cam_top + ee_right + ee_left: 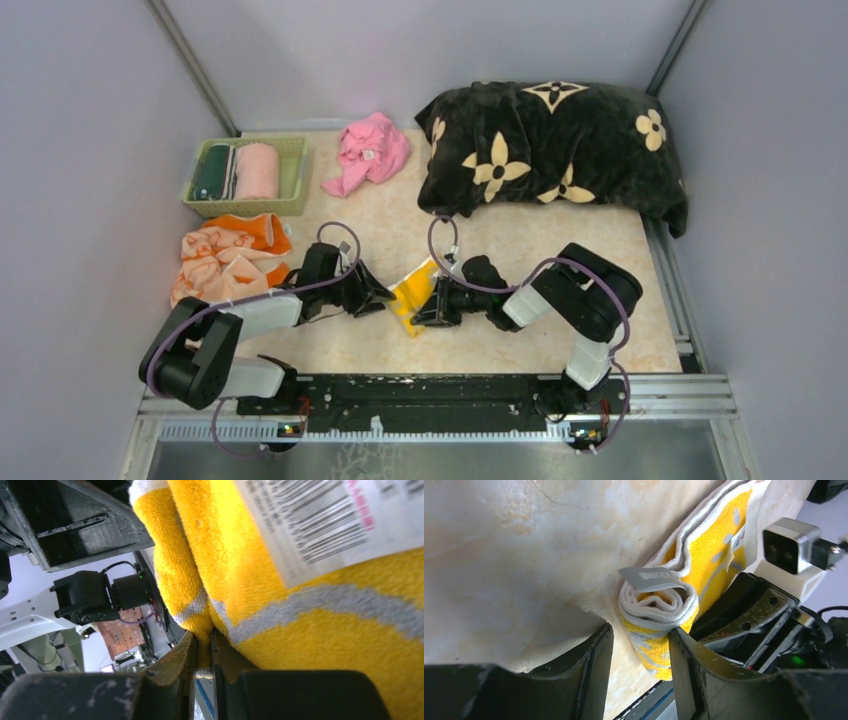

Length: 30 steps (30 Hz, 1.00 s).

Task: Roll the towels
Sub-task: Roll the towel at the center of the board.

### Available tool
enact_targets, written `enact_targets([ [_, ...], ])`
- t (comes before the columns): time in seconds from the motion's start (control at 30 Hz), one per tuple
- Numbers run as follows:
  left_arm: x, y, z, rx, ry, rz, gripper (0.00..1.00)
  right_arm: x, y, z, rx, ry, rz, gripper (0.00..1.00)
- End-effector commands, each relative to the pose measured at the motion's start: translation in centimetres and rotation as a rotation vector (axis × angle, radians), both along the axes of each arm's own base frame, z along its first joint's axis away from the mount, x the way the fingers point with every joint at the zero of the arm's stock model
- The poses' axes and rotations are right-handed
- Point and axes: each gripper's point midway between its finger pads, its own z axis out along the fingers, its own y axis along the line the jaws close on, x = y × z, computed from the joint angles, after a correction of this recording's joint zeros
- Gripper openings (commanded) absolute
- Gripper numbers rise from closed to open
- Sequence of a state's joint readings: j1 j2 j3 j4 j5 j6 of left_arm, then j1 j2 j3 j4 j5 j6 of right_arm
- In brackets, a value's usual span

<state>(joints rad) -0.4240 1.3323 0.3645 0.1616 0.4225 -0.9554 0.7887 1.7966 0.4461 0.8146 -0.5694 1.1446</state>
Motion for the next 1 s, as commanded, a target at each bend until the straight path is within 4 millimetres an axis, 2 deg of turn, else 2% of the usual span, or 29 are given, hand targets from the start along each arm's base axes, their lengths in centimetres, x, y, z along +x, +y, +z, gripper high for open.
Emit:
enact_targets([
  [0.0,0.0,1.0,-1.6,0.071,0.023,0.044,0.51,1.4,-0.4,1.9,-0.07,-0.144,0.022,0.16],
  [0.17,-0.3,1.7,-2.2,0.102,0.033,0.06,0.5,2.6,-1.9,4.2,-0.226,-0.317,0.028,0.31],
  [0.27,-0.3,1.6,-2.2,0.106,0.032,0.059,0.5,2.8,-2.5,5.6,-0.362,-0.456,0.056,0.36],
  [0.4,-0.4,1.6,-2.4,0.113,0.035,0.062,0.5,2.1,-1.8,7.7,-0.511,-0.657,0.106,0.41],
  [0.5,-0.4,1.5,-2.4,0.114,0.037,0.062,0.5,1.6,-1.2,8.4,-0.629,-0.788,0.132,0.44],
  [0.77,-0.6,1.5,-2.6,0.12,0.042,0.062,0.5,0.6,1.1,7.0,-0.832,-0.969,0.188,0.46],
  [0.9,-0.5,1.5,-2.5,0.118,0.04,0.064,0.5,0.2,1.4,5.5,-0.93,-1.025,0.225,0.46],
  [0.97,-0.5,1.5,-2.5,0.119,0.041,0.062,0.5,0.3,1.4,3.9,-0.976,-1.032,0.255,0.46],
])
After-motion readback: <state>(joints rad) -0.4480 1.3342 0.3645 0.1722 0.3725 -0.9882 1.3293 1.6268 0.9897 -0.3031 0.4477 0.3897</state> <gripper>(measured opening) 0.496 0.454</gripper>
